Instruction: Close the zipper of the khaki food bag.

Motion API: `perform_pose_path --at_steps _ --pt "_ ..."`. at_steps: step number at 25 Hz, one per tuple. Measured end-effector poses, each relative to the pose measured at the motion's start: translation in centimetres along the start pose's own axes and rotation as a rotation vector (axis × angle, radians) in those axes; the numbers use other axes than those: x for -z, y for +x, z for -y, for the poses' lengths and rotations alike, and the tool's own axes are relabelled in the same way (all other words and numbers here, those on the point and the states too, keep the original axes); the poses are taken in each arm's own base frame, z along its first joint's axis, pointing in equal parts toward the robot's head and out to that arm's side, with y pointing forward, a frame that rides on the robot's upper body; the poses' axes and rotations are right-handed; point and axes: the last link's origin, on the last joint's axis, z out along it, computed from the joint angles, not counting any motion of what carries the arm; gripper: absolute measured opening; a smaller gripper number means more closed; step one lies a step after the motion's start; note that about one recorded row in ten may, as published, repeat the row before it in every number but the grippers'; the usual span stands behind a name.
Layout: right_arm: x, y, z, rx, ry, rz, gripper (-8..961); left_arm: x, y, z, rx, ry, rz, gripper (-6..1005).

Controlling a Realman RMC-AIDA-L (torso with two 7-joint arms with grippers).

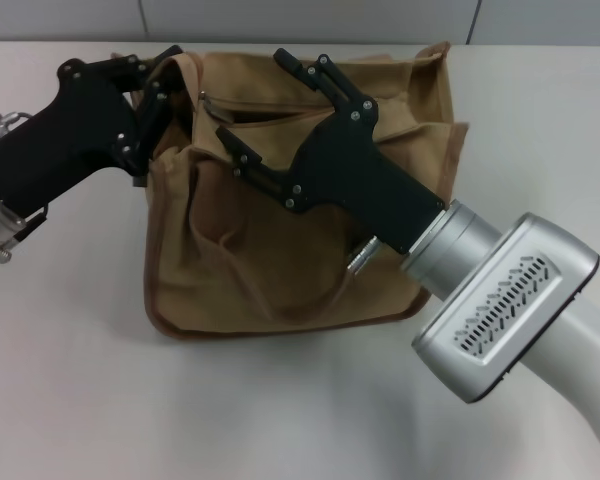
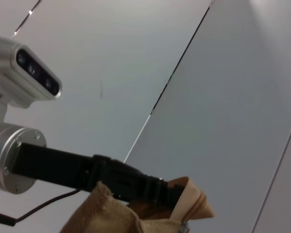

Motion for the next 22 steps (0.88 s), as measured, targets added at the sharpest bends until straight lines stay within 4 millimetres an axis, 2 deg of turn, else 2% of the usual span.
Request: perform_pose_path --at_steps 10,22 --pt "-1.2 0.3 0.3 -0.006 0.001 -0.033 789 -1.5 -0.1 -0.2 0.017 -0.041 -0.006 23" --pt "-1.5 0.3 0.7 -0.014 0.024 -0.041 788 -1.9 -0.2 -0.2 0.025 -0.041 -0.005 22"
